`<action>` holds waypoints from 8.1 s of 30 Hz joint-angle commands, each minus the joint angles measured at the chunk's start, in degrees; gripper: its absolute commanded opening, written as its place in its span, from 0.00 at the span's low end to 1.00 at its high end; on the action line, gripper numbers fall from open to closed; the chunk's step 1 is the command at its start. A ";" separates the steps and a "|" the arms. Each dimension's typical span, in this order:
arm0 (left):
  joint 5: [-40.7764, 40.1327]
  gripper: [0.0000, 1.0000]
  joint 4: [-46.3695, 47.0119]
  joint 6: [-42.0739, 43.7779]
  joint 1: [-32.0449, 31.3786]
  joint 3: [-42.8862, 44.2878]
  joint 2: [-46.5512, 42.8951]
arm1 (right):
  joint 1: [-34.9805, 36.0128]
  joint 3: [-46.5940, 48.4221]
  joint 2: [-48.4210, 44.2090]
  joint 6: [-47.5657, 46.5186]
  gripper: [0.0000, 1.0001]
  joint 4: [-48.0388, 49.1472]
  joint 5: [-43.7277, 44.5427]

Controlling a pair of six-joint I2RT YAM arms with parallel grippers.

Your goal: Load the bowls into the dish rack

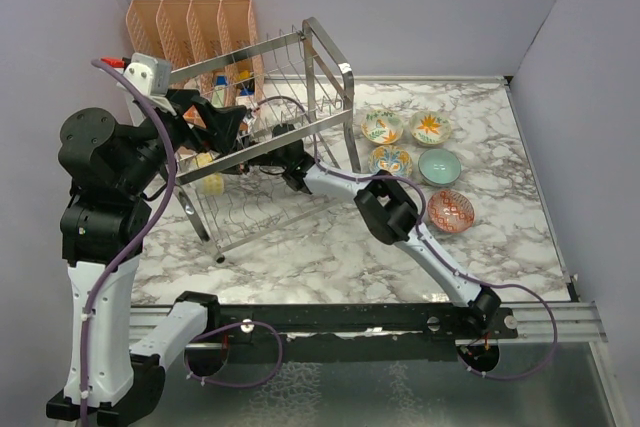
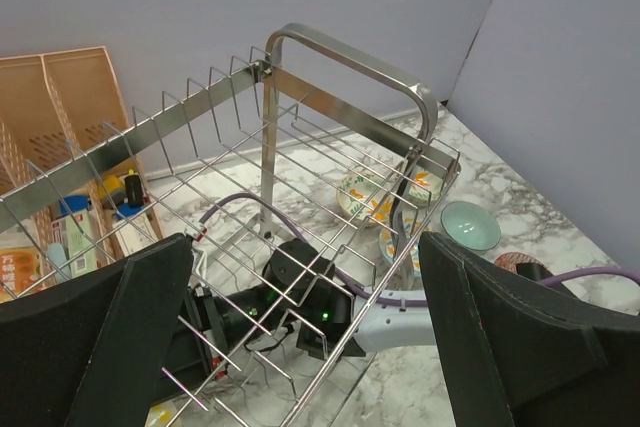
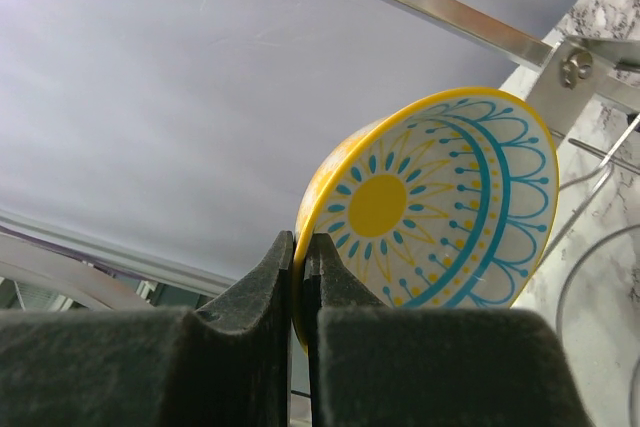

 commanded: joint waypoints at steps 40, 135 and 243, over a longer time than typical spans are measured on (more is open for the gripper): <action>-3.67 0.99 -0.08 1.02 -0.91 -1.12 -1.62 | 3.10 -50.52 -32.84 0.17 0.53 22.41 -7.62; -2.52 0.99 -0.53 1.21 -2.93 -6.86 -4.63 | -24.21 -49.99 -45.68 -42.15 0.62 -58.61 49.85; -5.94 0.99 -4.15 1.61 -5.21 1.46 -3.66 | 9.56 -61.03 -51.30 -18.40 0.01 -11.99 -10.25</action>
